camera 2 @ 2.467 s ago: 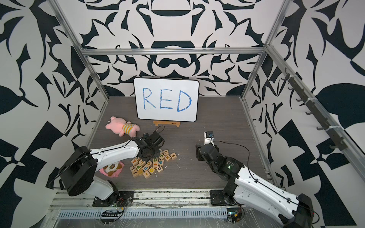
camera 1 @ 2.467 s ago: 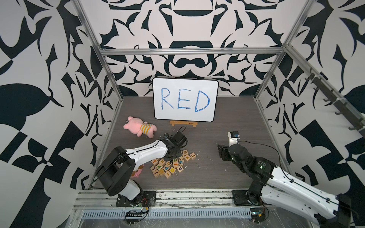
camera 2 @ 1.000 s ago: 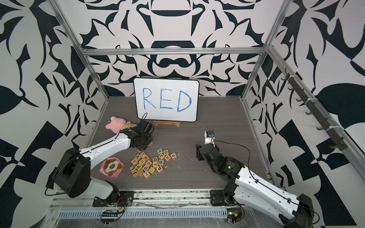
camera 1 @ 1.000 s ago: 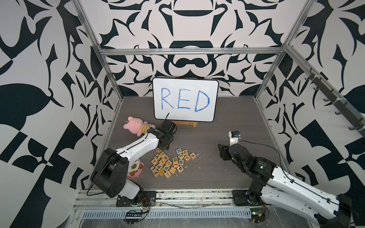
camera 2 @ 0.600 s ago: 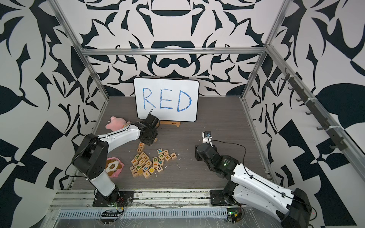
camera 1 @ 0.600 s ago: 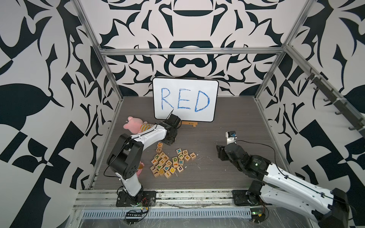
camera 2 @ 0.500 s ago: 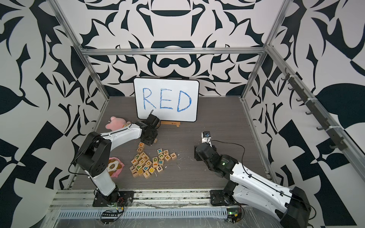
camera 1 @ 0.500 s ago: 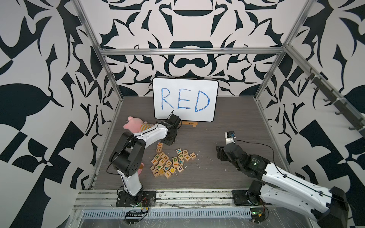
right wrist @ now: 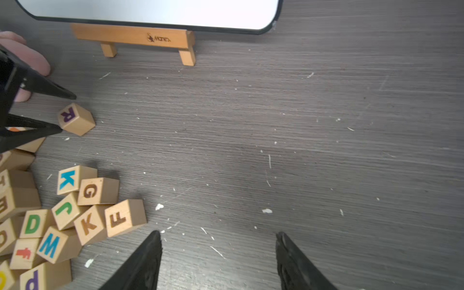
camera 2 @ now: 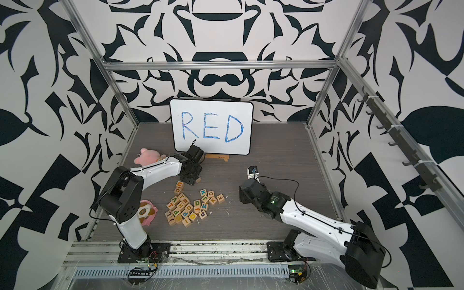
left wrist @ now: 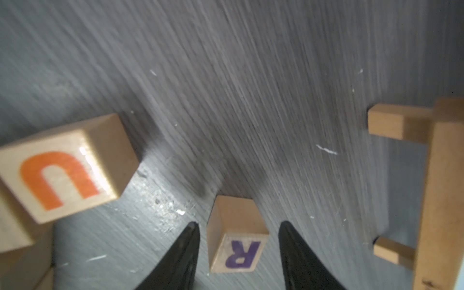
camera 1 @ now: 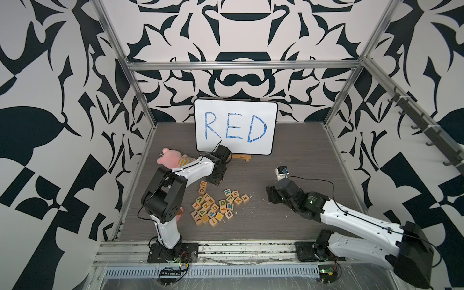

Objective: Assemble the uppercase word "red" with letter blocks
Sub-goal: Place the letter block at the center of the board, then adjust the letter block at the center of the board.

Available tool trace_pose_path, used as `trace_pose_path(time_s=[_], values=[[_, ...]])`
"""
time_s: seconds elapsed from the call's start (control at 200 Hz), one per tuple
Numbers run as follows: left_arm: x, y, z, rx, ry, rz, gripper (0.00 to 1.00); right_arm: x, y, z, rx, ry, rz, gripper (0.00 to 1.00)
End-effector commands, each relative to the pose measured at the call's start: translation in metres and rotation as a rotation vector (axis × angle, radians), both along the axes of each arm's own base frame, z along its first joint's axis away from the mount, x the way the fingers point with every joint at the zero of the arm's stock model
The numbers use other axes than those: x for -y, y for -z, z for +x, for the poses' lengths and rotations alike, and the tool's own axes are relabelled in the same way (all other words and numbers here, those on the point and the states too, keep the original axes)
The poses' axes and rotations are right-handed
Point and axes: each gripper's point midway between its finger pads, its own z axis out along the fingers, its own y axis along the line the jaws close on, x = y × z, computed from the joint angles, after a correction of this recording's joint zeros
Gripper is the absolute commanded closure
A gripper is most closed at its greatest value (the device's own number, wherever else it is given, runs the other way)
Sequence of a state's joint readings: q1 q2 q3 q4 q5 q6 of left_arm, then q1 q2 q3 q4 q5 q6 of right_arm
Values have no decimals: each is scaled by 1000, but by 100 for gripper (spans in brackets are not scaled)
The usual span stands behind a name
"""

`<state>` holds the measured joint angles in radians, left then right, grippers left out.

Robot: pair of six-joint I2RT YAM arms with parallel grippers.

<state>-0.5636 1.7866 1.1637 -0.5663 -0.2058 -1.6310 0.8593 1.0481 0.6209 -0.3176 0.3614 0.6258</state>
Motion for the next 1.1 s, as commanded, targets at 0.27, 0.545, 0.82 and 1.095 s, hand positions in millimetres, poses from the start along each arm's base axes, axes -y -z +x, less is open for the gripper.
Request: trace_pose_path(time_s=[0.27, 0.545, 0.82, 1.095], values=[[-36, -86, -13, 202, 213, 110, 34, -62, -38, 34, 48, -79, 33, 29], [-100, -92, -50, 311, 276, 128, 27, -149, -18, 53, -14, -230, -29, 29], [-127, -69, -63, 338, 225, -25, 26, -226, 9, 65, -61, -338, -67, 28], [-128, -65, -62, 325, 244, -51, 27, -242, 40, 77, -80, -326, -187, 27]])
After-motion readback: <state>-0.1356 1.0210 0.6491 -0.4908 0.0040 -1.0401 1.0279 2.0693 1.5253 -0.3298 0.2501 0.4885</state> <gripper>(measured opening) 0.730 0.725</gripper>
